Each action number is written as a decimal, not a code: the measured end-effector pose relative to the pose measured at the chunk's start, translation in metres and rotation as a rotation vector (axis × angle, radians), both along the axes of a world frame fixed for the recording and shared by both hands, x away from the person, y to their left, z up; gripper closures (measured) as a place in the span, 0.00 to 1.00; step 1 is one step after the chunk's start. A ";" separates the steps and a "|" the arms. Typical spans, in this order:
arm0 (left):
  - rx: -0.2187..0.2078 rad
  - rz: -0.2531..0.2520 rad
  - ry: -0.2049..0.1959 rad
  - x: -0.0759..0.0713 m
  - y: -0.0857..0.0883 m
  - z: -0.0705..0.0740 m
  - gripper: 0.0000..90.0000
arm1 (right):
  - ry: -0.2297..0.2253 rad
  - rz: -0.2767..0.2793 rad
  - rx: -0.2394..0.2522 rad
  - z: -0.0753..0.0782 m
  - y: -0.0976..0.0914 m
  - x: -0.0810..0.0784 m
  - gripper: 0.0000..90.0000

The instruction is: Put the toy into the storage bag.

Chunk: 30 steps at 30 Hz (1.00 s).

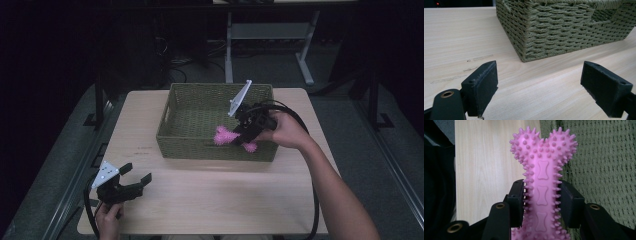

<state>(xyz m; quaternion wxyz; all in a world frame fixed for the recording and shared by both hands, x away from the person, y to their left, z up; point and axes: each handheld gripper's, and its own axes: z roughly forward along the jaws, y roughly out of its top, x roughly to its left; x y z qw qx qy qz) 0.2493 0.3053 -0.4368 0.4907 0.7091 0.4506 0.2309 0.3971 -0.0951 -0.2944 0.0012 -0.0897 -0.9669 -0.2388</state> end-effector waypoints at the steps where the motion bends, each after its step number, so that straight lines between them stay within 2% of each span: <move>1: 0.000 -0.001 -0.001 0.000 0.000 0.000 0.15 | 0.001 -0.001 -0.004 0.000 0.000 0.001 0.64; 6: 0.005 -0.004 -0.003 0.000 -0.001 0.000 0.15 | 0.002 -0.009 -0.010 0.002 0.001 0.009 0.64; 7: 0.000 -0.002 0.000 0.001 -0.001 0.000 0.15 | 0.009 -0.007 0.006 0.003 0.002 0.012 0.64; 10: -0.002 -0.002 0.001 0.001 -0.001 0.000 0.15 | 0.012 -0.007 0.005 0.003 0.003 0.015 0.64; 15: 0.001 -0.004 -0.004 0.000 -0.001 0.000 0.15 | 0.012 -0.024 -0.017 0.005 0.008 0.025 0.64; 18: -0.003 -0.003 -0.001 0.001 0.000 0.000 0.15 | 0.019 -0.029 -0.008 0.004 0.009 0.031 0.64; 21: -0.002 -0.004 -0.004 0.001 -0.001 0.000 0.15 | 0.019 -0.039 -0.029 0.003 0.009 0.038 0.64; 30: 0.000 -0.003 -0.004 0.001 -0.001 0.000 0.15 | 0.036 -0.059 -0.024 -0.001 0.010 0.054 0.64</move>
